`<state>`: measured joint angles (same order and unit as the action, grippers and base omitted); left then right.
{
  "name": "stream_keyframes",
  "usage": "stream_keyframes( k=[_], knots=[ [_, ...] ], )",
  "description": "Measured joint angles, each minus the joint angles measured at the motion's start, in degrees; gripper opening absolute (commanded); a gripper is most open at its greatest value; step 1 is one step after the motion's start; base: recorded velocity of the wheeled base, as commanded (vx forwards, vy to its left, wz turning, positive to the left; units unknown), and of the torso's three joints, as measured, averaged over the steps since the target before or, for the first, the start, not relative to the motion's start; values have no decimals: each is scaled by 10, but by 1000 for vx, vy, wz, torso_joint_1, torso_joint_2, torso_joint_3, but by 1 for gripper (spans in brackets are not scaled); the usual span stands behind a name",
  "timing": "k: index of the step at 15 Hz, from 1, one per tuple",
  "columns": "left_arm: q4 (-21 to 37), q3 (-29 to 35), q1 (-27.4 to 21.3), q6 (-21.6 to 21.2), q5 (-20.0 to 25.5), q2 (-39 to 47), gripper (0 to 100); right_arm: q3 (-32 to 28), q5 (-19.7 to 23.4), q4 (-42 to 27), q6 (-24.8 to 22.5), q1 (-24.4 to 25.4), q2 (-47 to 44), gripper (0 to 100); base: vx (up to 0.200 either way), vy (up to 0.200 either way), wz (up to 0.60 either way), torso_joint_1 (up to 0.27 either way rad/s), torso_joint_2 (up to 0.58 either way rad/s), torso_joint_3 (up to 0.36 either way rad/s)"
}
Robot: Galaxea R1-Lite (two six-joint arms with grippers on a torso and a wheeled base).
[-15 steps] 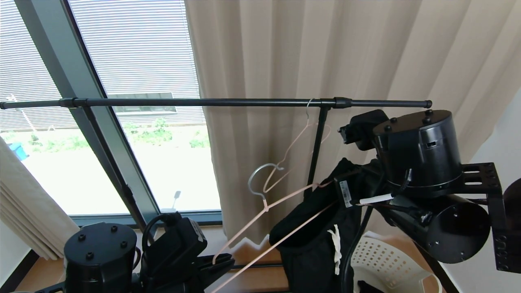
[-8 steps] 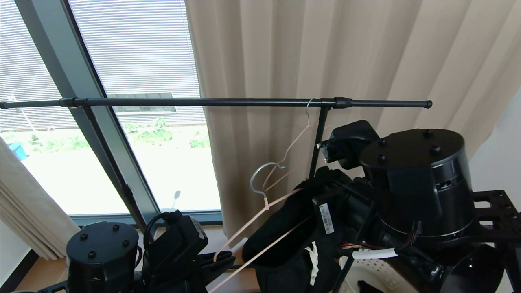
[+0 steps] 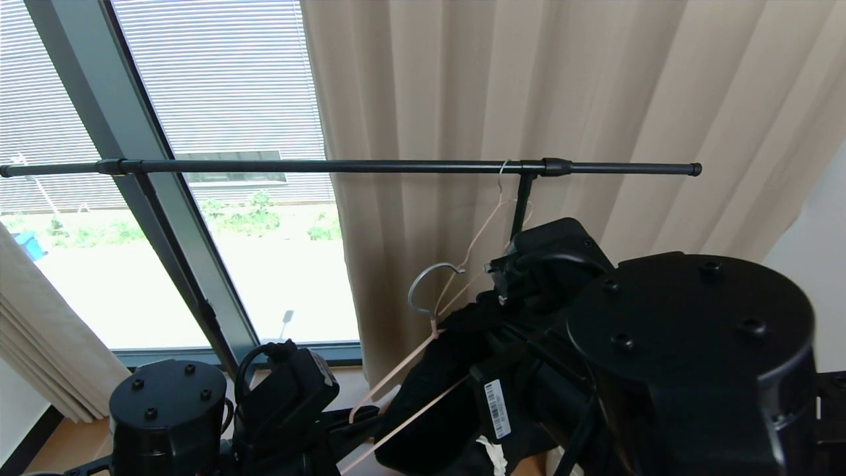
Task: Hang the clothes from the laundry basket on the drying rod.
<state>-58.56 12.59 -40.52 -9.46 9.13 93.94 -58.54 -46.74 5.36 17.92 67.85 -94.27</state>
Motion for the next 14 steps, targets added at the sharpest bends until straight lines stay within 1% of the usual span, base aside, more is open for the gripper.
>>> stream_keyframes(
  k=[3, 6, 7, 14],
  knots=[
    [-8, -3, 0, 0, -3, 4, 0, -12, 2, 0, 29, 10, -8, 0, 0, 0, 0, 0, 0, 0],
    [-9, -5, -2, 0, -3, 5, 0, -23, 2, 1, 44, 11, -14, 0, 0, 0, 0, 0, 0, 0],
    [-9, -5, -4, 0, -4, 5, 0, -24, 1, 1, 48, 11, -15, 100, 0, 0, 0, 0, 0, 0],
    [-10, -9, -11, 0, -5, 3, 0, -33, 1, 0, 45, -12, -1, 100, 0, 0, 0, 0, 0, 0]
  ],
)
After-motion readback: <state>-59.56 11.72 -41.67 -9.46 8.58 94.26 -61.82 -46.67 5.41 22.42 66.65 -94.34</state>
